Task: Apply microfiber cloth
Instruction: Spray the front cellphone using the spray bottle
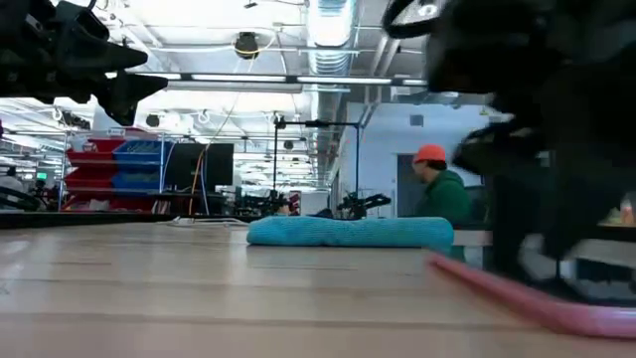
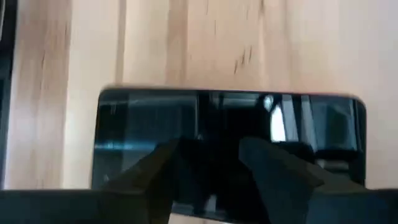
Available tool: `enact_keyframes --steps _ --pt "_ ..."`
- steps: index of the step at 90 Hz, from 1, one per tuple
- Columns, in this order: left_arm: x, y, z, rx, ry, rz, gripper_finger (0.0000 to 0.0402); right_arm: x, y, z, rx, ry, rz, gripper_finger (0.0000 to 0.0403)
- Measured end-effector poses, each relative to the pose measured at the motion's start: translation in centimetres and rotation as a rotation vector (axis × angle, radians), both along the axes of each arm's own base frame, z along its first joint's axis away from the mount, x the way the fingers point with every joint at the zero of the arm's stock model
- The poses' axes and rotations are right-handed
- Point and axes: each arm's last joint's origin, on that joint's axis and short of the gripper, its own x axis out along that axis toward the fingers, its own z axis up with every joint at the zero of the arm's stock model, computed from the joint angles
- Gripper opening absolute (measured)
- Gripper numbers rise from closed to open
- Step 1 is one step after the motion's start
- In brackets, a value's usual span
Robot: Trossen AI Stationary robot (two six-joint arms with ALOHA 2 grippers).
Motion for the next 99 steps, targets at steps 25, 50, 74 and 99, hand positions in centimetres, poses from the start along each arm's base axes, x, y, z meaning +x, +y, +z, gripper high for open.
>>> enact_keyframes --steps 25,50,74,99 --pt "0.0 0.0 0.0 0.0 0.0 0.0 0.0196 0.5 -1.9 5.7 0.025 -0.131 -0.027 0.0169" --pt "0.0 0.0 0.0 0.0 0.0 0.0 0.0196 -1.2 0.6 4.5 0.222 0.005 -0.393 0.0169" --pt "0.0 0.0 0.0 -0.035 -0.001 0.0 0.0196 -2.6 0.7 0.9 0.375 0.081 -0.699 0.021" --pt "0.0 0.0 0.0 -0.166 -0.008 -0.002 0.0196 -2.7 -0.5 -0.7 0.456 -0.031 -0.821 0.0245"
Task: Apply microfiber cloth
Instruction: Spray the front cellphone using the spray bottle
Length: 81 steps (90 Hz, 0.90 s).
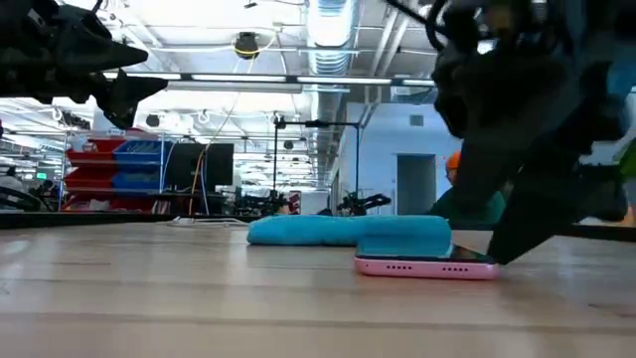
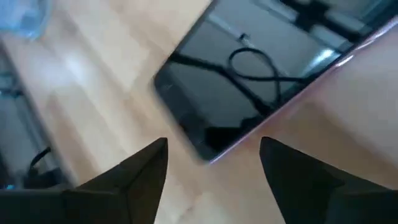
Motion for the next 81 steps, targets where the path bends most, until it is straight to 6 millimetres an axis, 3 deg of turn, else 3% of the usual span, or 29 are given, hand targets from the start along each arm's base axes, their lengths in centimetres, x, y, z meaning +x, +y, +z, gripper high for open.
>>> enact_keyframes --steps 39,53,64,72,81 --pt "-0.5 0.6 2.6 -0.186 -0.222 0.162 0.0196 -0.4 -0.5 -0.7 -0.1 -0.019 0.072 0.0239" --pt "-0.1 0.1 5.5 -0.003 -0.25 0.066 0.0186 -0.4 -0.5 -0.7 -0.116 -0.023 0.087 0.0239" --pt "2.7 -0.3 7.1 0.144 -0.008 0.056 0.0157 -0.4 -0.5 -0.7 -0.115 -0.022 0.084 0.0239" --pt "5.9 -0.7 8.6 0.245 0.166 0.018 0.0126 -0.4 -0.6 -0.7 -0.103 -0.02 0.064 0.0239" --pt "9.9 -1.2 8.8 0.367 0.412 -0.062 0.0093 -0.5 -0.9 -0.9 -0.078 -0.025 0.03 0.0239"
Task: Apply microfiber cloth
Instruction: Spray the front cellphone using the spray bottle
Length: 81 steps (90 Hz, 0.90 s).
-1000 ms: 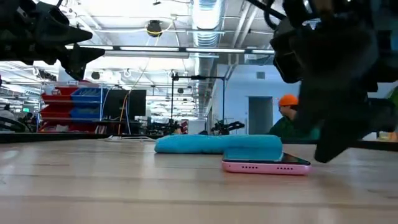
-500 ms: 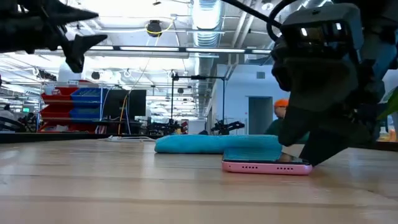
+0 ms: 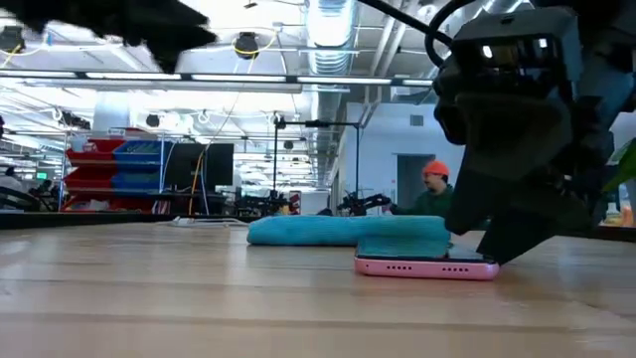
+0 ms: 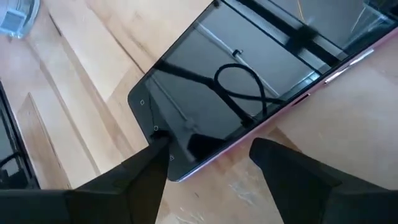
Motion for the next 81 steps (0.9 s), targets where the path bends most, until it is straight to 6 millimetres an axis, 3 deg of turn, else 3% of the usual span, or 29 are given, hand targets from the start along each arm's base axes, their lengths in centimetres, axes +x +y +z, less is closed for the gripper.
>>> enact_keyframes --steps 16,31,48,57,81 --pt "7.0 -1.2 -1.6 0.16 0.368 -0.201 0.0041 -0.8 -0.4 -1.0 0.112 -0.106 -0.119 0.0239" --pt "11.9 -3.3 -4.9 0.226 0.592 -0.38 0.0004 -1.7 -0.7 -1.8 0.236 -0.124 -0.279 0.0239" --pt "15.1 -5.8 -9.5 0.254 0.701 -0.491 0.0005 -1.7 -0.9 -1.9 0.255 -0.116 -0.318 0.0239" --pt "16.5 -6.7 -11.2 0.231 0.677 -0.48 0.0001 -1.6 -1.2 -2.0 0.253 -0.109 -0.321 0.0239" --pt "19.4 -7.5 -12.7 0.165 0.562 -0.416 0.0 -1.1 -2.3 -2.0 0.223 -0.113 -0.304 0.0239"
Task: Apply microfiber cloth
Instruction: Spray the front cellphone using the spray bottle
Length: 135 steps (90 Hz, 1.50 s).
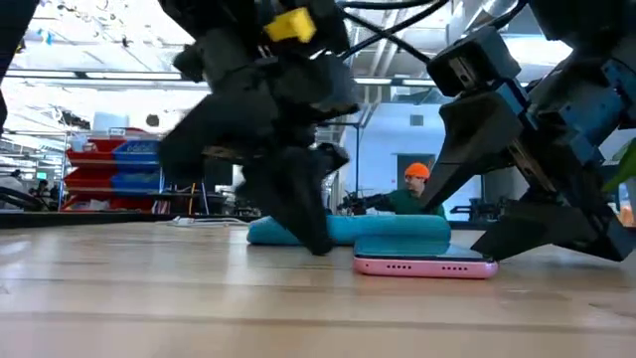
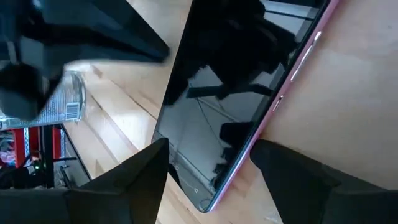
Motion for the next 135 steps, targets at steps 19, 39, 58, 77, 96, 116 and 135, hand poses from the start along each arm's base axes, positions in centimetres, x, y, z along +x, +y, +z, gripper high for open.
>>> enact_keyframes --steps 19,39,58,77,96,116,135 --pt "1.6 -0.2 -1.2 -0.023 -0.043 0.019 0.0 0.4 -0.3 0.2 -0.031 -0.044 0.019 0.0239" --pt "1.7 -0.2 -1.0 -0.061 -0.044 0.072 0.0 0.4 -0.5 0.2 -0.086 -0.041 0.021 0.0197" --pt "1.6 -0.7 0.3 -0.122 -0.072 0.145 0.0 0.0 0.0 0.1 -0.146 -0.021 0.052 0.0022" --pt "-0.6 -1.2 3.2 -0.272 -0.138 0.252 0.0 -1.6 2.2 1.3 -0.222 -0.057 0.129 0.0013" --pt "-5.1 -1.6 8.3 -0.339 -0.377 0.407 0.0 -2.5 2.5 4.7 -0.514 -0.191 0.129 0.0013" --pt "-11.6 1.6 11.1 -0.313 -0.585 0.685 0.0 1.0 -0.9 6.4 -0.895 -0.315 0.11 0.0012" --pt "-17.5 4.9 9.7 -0.423 -0.619 0.767 0.0 4.6 -6.1 6.2 -0.966 -0.535 0.163 0.0012"
